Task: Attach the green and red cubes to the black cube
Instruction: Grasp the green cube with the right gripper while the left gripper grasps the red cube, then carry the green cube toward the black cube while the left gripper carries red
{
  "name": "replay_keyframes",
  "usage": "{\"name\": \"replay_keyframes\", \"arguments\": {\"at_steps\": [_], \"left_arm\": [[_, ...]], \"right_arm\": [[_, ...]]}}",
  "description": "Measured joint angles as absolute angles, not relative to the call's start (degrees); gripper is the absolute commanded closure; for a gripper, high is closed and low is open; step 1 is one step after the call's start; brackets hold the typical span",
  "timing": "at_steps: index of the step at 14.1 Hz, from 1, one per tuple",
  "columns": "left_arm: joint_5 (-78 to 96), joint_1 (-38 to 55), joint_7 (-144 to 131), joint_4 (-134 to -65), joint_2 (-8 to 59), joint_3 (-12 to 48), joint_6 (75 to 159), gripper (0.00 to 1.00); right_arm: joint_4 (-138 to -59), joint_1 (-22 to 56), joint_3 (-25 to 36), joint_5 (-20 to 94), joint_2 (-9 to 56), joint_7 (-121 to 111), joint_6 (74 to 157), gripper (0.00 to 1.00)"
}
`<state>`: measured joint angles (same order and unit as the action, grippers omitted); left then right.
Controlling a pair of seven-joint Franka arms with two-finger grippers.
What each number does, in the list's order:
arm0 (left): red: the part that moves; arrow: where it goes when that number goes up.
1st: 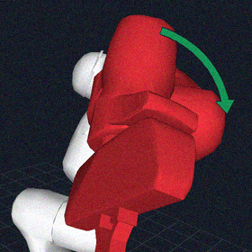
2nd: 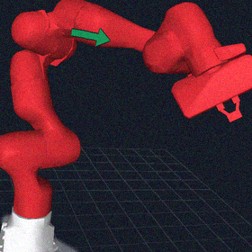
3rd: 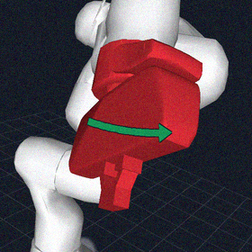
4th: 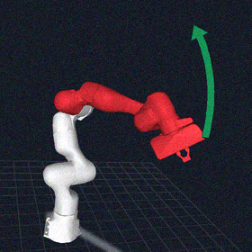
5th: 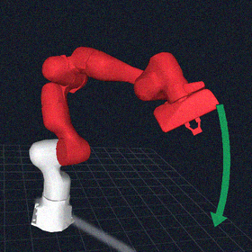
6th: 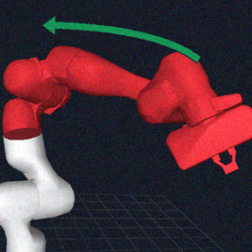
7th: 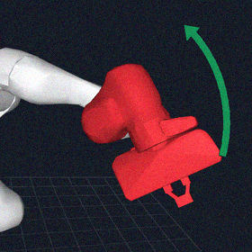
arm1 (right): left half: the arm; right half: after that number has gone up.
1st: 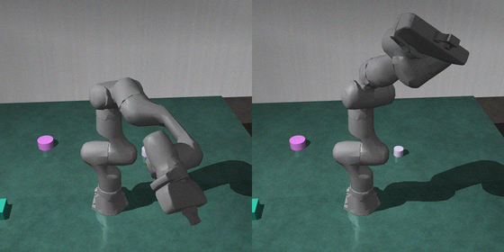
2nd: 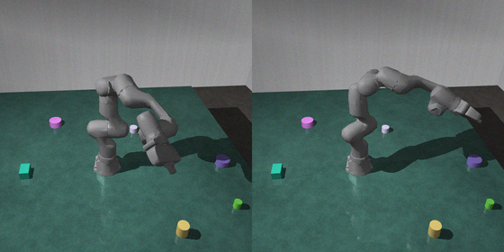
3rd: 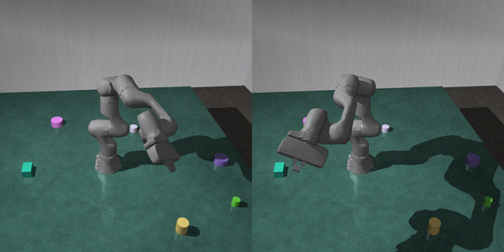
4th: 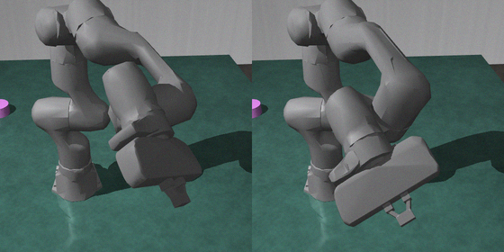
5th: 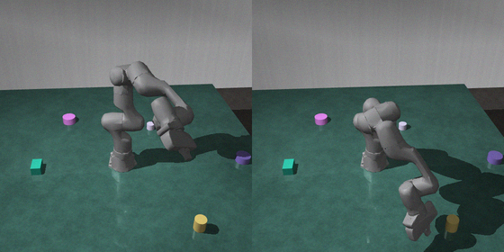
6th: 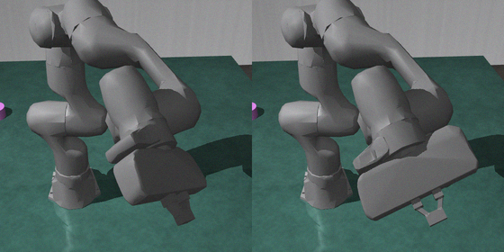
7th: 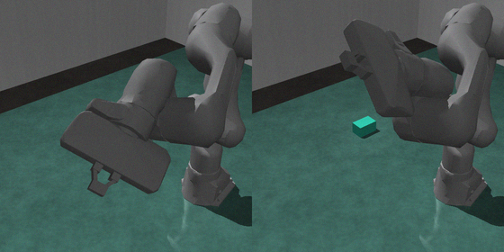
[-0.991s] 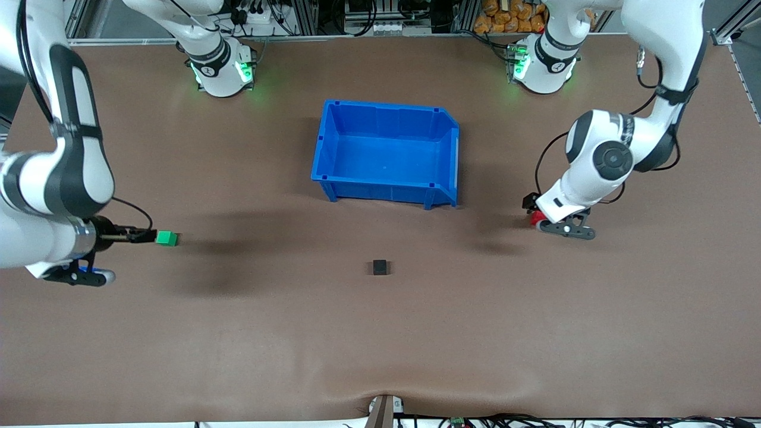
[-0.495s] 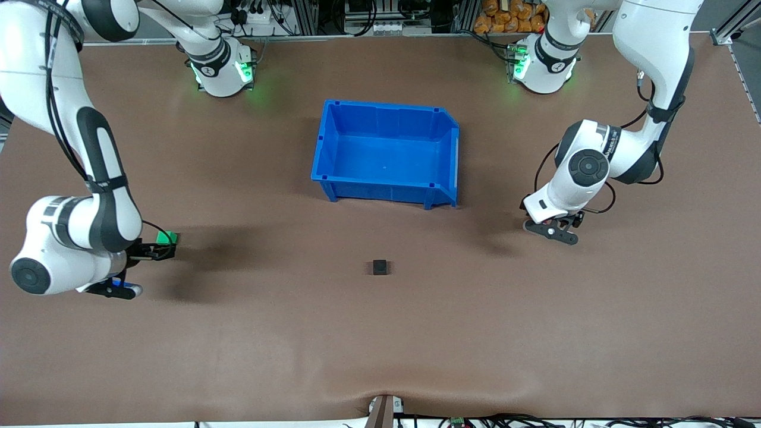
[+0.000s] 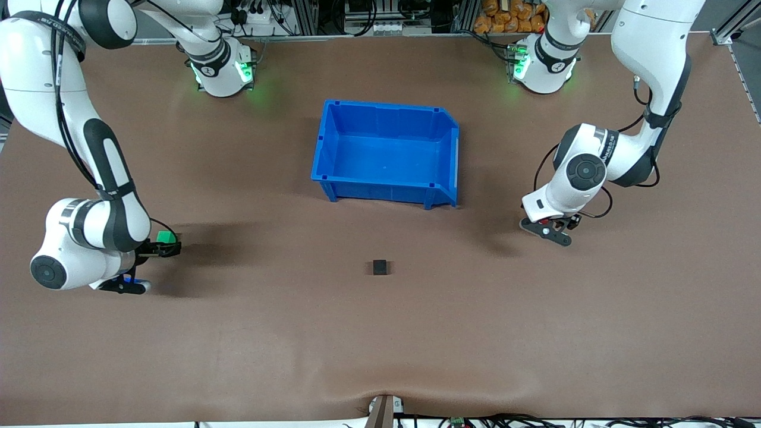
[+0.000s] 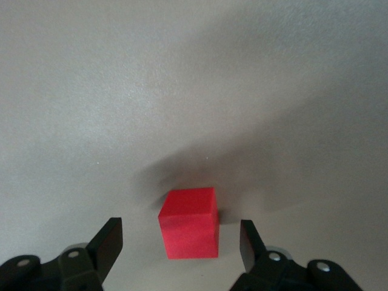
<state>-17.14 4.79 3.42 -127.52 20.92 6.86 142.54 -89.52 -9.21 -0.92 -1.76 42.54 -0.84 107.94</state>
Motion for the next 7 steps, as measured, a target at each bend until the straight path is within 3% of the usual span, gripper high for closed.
{"name": "replay_keyframes", "arguments": {"at_steps": [1,7], "left_arm": [[-16.8,4.7,3.3,-127.5,21.3,6.9,142.6,0.18],[-12.0,4.6,3.1,-126.5,22.9,6.9,142.9,0.39]], "right_arm": [[-89.6,-9.4,-0.9,-1.8,42.6,-0.9,108.0,0.96],[-89.6,-9.5,-1.1,-1.7,42.8,-0.9,108.4,1.0]]}}
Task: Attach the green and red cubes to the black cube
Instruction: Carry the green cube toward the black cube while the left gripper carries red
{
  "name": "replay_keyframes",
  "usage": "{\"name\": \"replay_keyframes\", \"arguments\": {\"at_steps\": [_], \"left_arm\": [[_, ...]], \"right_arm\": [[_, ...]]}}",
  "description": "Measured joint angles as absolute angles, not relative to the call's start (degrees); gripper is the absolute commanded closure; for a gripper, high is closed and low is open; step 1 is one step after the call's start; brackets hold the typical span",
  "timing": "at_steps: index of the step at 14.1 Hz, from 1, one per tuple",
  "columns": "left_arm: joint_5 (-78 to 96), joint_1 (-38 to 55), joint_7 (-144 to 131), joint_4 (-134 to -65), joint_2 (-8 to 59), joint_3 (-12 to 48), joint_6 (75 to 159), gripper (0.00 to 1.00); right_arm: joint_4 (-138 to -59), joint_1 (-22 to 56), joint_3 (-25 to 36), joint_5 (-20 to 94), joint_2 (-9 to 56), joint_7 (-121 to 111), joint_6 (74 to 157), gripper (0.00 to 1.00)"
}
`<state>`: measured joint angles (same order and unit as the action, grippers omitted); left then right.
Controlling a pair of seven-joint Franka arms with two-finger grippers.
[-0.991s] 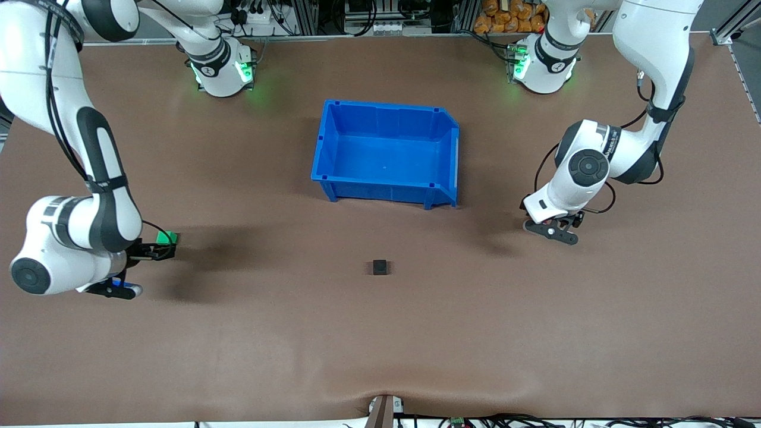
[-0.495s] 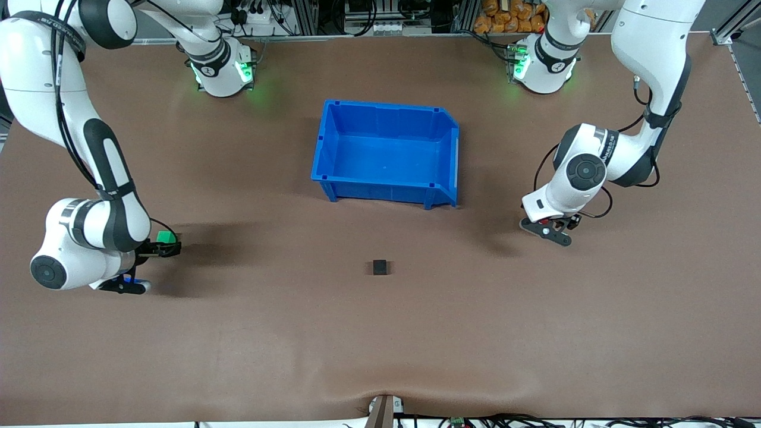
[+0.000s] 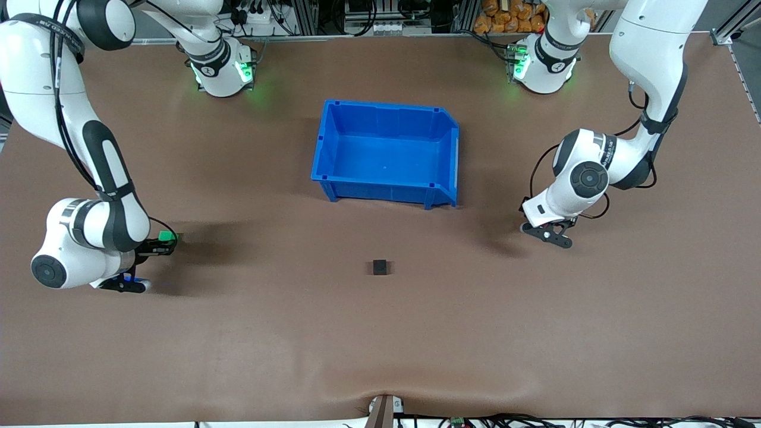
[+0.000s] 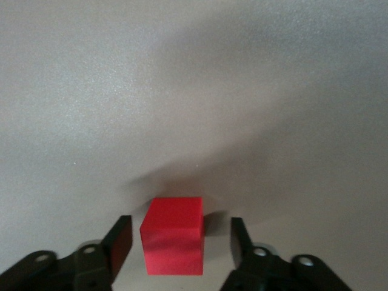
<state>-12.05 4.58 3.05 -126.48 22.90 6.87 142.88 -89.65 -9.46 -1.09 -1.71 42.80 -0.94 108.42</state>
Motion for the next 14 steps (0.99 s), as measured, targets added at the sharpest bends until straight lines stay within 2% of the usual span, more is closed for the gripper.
{"name": "replay_keyframes", "arguments": {"at_steps": [2,3,4,5,9,14], "left_arm": [[-11.7,4.5,3.0,-126.1,23.2,6.9,142.9,0.5],[-11.6,4.4,3.0,-125.8,23.3,6.9,142.9,0.61],[-11.3,4.4,3.0,-125.6,23.5,6.9,142.9,0.75],[-10.6,4.3,2.9,-125.4,23.6,6.8,142.9,0.99],[-6.8,4.2,0.3,-125.1,23.8,6.8,142.9,1.0],[-6.4,4.5,-10.9,-120.7,23.8,7.1,143.5,1.0]], "right_arm": [[-89.1,-9.8,-1.1,-0.9,42.8,-0.9,108.8,1.0],[-88.5,-9.9,-1.1,0.6,42.8,-0.8,108.8,1.0],[-87.7,-9.9,-1.1,3.1,42.8,-0.6,108.6,1.0],[-86.8,-9.9,-1.1,5.6,42.8,-0.2,107.9,1.0],[-82.8,-9.9,-1.4,13.5,42.7,11.1,100.4,1.0],[-80.7,-5.6,-2.7,18.3,42.7,28.6,99.9,1.0]]}}
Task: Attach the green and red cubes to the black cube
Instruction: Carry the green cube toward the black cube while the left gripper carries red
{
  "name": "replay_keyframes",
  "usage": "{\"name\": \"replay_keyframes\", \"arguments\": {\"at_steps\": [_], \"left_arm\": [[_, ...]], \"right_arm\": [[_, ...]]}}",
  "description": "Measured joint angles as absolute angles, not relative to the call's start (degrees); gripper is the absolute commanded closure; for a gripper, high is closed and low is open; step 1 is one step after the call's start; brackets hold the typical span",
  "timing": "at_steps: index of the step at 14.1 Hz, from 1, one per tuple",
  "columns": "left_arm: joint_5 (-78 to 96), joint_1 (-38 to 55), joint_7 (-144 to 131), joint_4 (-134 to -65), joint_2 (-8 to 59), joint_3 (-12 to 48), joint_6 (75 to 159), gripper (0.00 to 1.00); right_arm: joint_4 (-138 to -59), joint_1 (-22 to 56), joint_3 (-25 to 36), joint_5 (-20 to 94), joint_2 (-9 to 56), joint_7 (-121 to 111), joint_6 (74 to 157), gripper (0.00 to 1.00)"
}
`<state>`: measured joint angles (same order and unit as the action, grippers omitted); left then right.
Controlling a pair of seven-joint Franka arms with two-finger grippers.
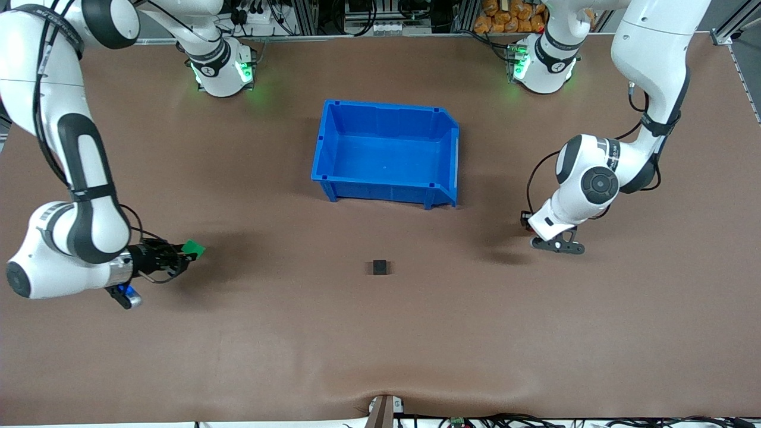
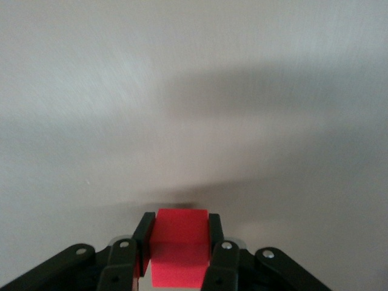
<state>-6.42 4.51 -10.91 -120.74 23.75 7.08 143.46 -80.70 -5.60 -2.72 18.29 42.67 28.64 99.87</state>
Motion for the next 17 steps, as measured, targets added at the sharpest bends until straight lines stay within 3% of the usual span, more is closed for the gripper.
{"name": "replay_keyframes", "arguments": {"at_steps": [6,17], "left_arm": [[-5.1,5.1,-35.4,-109.1,26.9,7.5,143.4,1.0],[4.0,16.4,-95.8,-85.5,43.3,8.8,138.4,1.0]], "right_arm": [[-79.7,3.2,-2.9,29.6,42.7,50.5,102.2,1.0],[-80.2,21.3,-3.0,30.7,46.5,86.1,126.1,1.0]]}}
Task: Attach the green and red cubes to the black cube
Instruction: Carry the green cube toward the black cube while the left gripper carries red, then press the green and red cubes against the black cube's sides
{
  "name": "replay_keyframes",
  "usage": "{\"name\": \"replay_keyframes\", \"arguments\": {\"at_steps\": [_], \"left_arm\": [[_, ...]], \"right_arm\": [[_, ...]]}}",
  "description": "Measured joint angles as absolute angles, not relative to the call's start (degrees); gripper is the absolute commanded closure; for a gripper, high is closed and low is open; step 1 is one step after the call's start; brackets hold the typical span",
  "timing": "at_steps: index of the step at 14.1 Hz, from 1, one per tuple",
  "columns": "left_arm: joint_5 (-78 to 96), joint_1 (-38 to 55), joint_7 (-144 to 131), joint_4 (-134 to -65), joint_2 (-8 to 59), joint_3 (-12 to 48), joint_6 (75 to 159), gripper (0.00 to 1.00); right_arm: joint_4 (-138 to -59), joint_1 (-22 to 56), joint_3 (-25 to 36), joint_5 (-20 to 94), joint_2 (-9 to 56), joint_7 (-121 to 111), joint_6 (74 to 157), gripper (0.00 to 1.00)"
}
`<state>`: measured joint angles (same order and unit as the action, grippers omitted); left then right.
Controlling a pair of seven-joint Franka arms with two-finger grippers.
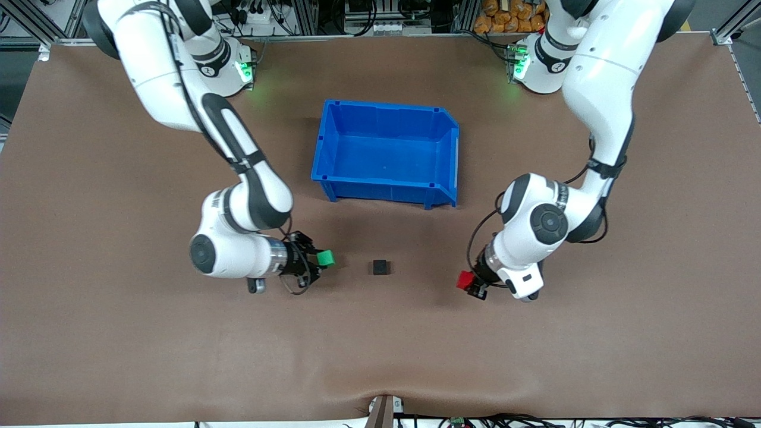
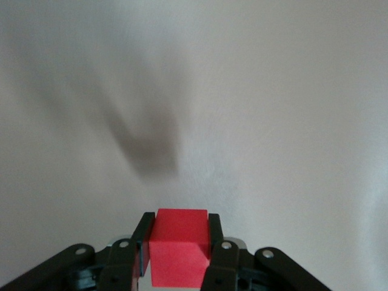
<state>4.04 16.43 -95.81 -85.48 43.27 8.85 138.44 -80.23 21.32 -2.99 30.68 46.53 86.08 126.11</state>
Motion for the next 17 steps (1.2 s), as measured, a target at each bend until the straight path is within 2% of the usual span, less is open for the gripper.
{"name": "replay_keyframes", "arguments": {"at_steps": [4,17], "left_arm": [[4.7,21.4,-109.9,-81.3,48.5,9.0,139.2,1.0],[13.3,28.2,-118.6,-80.1,52.7,8.7,146.3,1.0]], "right_arm": [[-80.2,25.7,-2.9,30.7,49.5,94.1,134.1,1.0],[-80.1,28.2,-2.9,31.3,51.6,100.7,141.4,1.0]]}}
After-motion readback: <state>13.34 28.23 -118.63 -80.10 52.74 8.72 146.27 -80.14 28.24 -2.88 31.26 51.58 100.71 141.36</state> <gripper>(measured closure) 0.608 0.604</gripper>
